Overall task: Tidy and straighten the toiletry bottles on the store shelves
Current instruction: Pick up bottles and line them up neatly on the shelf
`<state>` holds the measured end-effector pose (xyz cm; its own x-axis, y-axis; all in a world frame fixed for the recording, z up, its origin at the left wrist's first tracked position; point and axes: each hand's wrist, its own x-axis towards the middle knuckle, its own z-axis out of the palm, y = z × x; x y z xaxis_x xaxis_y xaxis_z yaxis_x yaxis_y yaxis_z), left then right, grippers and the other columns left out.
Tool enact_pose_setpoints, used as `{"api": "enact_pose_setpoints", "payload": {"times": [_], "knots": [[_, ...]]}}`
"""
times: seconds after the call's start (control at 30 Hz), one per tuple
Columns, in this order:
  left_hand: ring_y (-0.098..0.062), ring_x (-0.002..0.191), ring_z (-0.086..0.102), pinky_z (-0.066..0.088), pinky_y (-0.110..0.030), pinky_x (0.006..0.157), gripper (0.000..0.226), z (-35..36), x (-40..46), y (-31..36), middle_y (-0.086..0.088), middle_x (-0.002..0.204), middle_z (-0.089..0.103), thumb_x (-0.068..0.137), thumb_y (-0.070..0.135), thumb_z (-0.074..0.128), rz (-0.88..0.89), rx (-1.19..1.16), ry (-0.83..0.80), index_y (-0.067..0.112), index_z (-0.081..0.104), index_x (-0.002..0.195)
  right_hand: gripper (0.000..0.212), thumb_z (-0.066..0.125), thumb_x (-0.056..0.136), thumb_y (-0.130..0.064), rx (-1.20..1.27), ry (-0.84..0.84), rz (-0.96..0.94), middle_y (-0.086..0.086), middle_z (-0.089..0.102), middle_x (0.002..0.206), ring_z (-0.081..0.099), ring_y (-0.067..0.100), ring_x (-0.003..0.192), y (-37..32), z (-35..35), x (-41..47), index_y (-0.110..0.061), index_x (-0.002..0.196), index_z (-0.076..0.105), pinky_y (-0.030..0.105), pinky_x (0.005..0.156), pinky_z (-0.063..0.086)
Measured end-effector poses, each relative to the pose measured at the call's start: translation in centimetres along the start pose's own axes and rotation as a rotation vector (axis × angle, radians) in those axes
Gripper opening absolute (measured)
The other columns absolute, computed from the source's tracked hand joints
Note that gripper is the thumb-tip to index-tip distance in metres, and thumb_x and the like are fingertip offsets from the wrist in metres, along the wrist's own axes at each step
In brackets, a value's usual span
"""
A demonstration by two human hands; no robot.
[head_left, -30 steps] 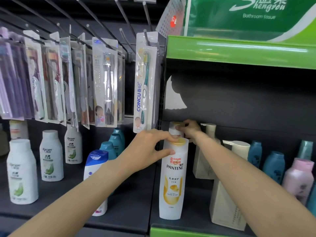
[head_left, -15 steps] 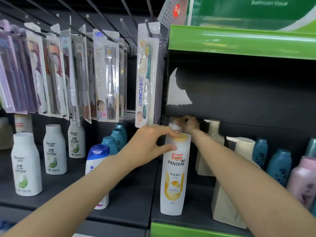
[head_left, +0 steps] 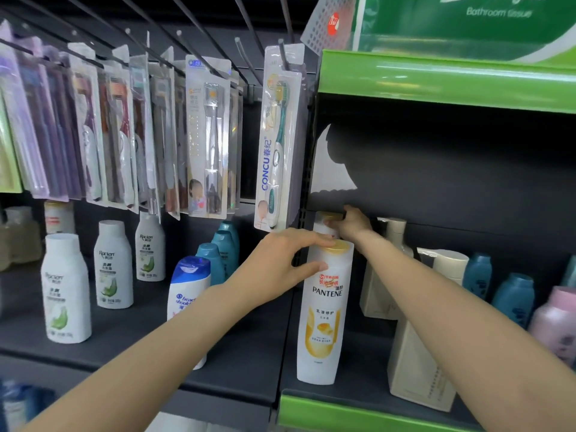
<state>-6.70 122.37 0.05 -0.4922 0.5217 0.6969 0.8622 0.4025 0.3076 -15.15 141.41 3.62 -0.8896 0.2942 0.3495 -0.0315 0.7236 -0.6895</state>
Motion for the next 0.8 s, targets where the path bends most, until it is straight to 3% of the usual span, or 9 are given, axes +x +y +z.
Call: {"api": "enact_pose_setpoints", "payload": {"times": [0.1, 0.27, 0.4, 0.53, 0.67, 0.8], "knots": [[0.002, 0.121, 0.045, 0.031, -0.008, 0.102, 0.044, 0.1, -0.3, 0.5, 0.014, 0.129, 0.055, 0.085, 0.024, 0.067, -0.012, 0.035, -0.016, 0.029, 0.055, 0.127, 0.046, 0.060, 0.091, -0.020, -0.061, 0.014, -0.100, 0.011, 0.050, 0.138, 0.047, 0.026, 0.127, -1.0, -1.4, -1.5, -0.006, 0.134, 0.049, 0.032, 0.102, 0.038], [0.000, 0.121, 0.039, 0.028, -0.013, 0.100, 0.044, -0.1, -0.8, 2.0, 0.010, 0.131, 0.051, 0.086, 0.022, 0.064, -0.035, 0.049, 0.071, 0.026, 0.051, 0.128, 0.025, 0.058, 0.089, -0.010, -0.026, 0.133, -0.143, 0.010, 0.065, 0.117, 0.058, 0.024, 0.112, -3.0, -4.5, -5.2, -0.008, 0.113, 0.063, 0.028, 0.096, 0.042], [0.000, 0.105, 0.050, 0.038, -0.014, 0.093, 0.026, -1.2, -1.8, 3.4, 0.010, 0.112, 0.059, 0.086, 0.019, 0.064, -0.055, -0.042, 0.126, 0.025, 0.061, 0.111, 0.020, 0.058, 0.089, -0.011, 0.002, 0.151, -0.220, 0.007, 0.068, 0.102, 0.061, 0.018, 0.096, -4.5, -5.9, -10.0, -0.010, 0.108, 0.066, 0.024, 0.082, 0.043], [-0.001, 0.086, 0.061, 0.043, -0.005, 0.076, 0.016, -3.3, -3.8, 4.7, 0.008, 0.093, 0.068, 0.085, 0.014, 0.064, -0.131, -0.197, 0.156, 0.022, 0.065, 0.100, 0.016, 0.057, 0.091, -0.015, -0.022, 0.168, -0.288, -0.003, 0.062, 0.089, 0.054, 0.008, 0.087, -5.6, -6.1, -14.7, -0.016, 0.103, 0.068, 0.020, 0.072, 0.038], [-0.012, 0.079, 0.061, 0.044, -0.007, 0.069, 0.011, -4.8, -7.1, 4.9, 0.004, 0.085, 0.068, 0.085, 0.016, 0.065, -0.274, -0.198, 0.199, 0.020, 0.065, 0.095, 0.012, 0.056, 0.091, -0.016, 0.009, 0.089, -0.319, -0.002, 0.065, 0.092, 0.060, 0.011, 0.086, -6.2, -4.6, -18.1, -0.021, 0.094, 0.066, 0.015, 0.062, 0.043], [-0.006, 0.069, 0.057, 0.040, -0.004, 0.060, 0.011, -6.0, -10.1, 3.9, 0.007, 0.075, 0.063, 0.084, 0.022, 0.068, -0.423, -0.106, 0.207, 0.020, 0.065, 0.095, 0.017, 0.055, 0.091, -0.013, 0.037, -0.070, -0.312, 0.001, 0.063, 0.093, 0.055, 0.004, 0.075, -6.6, -2.0, -20.5, -0.014, 0.103, 0.066, 0.006, 0.055, 0.040]]}}
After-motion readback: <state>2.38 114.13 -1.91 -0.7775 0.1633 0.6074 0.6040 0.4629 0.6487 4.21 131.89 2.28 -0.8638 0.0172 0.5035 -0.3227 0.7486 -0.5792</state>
